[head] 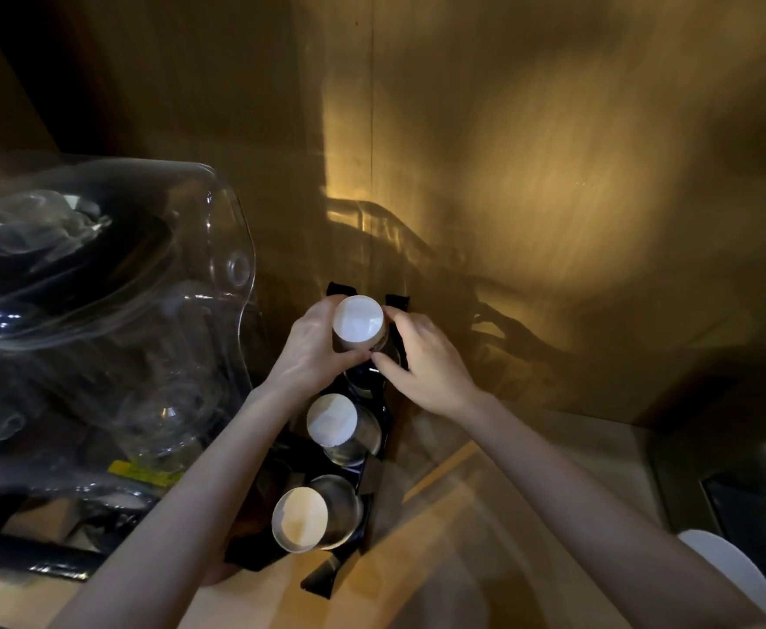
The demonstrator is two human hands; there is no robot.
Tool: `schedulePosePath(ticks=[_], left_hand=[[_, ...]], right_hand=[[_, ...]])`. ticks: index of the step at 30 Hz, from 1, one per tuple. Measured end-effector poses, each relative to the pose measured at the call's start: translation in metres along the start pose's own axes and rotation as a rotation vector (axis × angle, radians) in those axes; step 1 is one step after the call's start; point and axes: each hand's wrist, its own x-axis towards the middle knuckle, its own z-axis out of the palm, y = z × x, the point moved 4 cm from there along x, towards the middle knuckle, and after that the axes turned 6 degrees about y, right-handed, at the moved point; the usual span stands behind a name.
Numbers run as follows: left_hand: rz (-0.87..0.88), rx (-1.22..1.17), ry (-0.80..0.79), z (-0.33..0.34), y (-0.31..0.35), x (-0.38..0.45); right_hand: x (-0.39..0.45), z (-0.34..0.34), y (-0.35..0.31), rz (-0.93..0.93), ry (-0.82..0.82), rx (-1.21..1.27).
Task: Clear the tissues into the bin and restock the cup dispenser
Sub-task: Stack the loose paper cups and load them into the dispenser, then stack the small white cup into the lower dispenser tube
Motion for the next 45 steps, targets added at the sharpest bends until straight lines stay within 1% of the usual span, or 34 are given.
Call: schedulePosePath(ticks=[3,4,7,9,12,15,18,23,30,32,34,38,41,43,45], left_hand=[[0.018,0.097,-0.049,0.002,0.004,-0.002],[0.039,0.147,-0.041,0.002,0.009,-0.005],[0.224,0.319,0.077,0.004,0.033,-0.018],[0.325,0.339,0.101,0.011,0.052,-0.028],[0.417,0.282,0.073,0.031,0.077,-0.043],[0.490,0.263,0.017,0.061,0.099,-0.058],[0.541,0.249,-0.058,0.095,0.121,-0.071],[0.591,0.292,-0.270,0.162,0.158,-0.103],[0.507,0.285,-0.543,0.236,0.189,-0.151],[0.441,0.264,-0.617,0.251,0.198,-0.164],[0.317,0.199,-0.697,0.265,0.200,-0.171],[0.126,0.003,-0.736,0.284,0.193,-0.177],[0.073,-0.073,-0.761,0.289,0.189,-0.180],[0.028,-0.100,-0.764,0.289,0.186,-0.180],[-0.043,-0.166,-0.773,0.285,0.184,-0.179]], right_hand=[[0.000,-0.008,-0.007,-0.040,-0.043,-0.138],[-0.002,-0.012,-0.009,-0.064,-0.058,-0.194],[-0.014,-0.024,-0.010,-0.130,-0.068,-0.323],[-0.025,-0.040,-0.009,-0.139,-0.043,-0.367],[-0.048,-0.064,0.000,-0.110,-0.036,-0.435],[-0.078,-0.088,0.019,-0.025,-0.033,-0.464],[-0.115,-0.112,0.045,0.104,0.012,-0.453],[-0.195,-0.143,0.099,0.375,0.070,-0.508],[-0.299,-0.145,0.148,0.729,0.081,-0.448],[-0.319,-0.140,0.162,0.856,0.095,-0.354],[-0.332,-0.134,0.173,0.973,0.112,-0.228],[-0.345,-0.124,0.190,1.142,0.185,0.051],[-0.349,-0.116,0.197,1.250,0.256,0.294],[-0.350,-0.113,0.199,1.286,0.295,0.398],[-0.347,-0.114,0.197,1.279,0.314,0.439]])
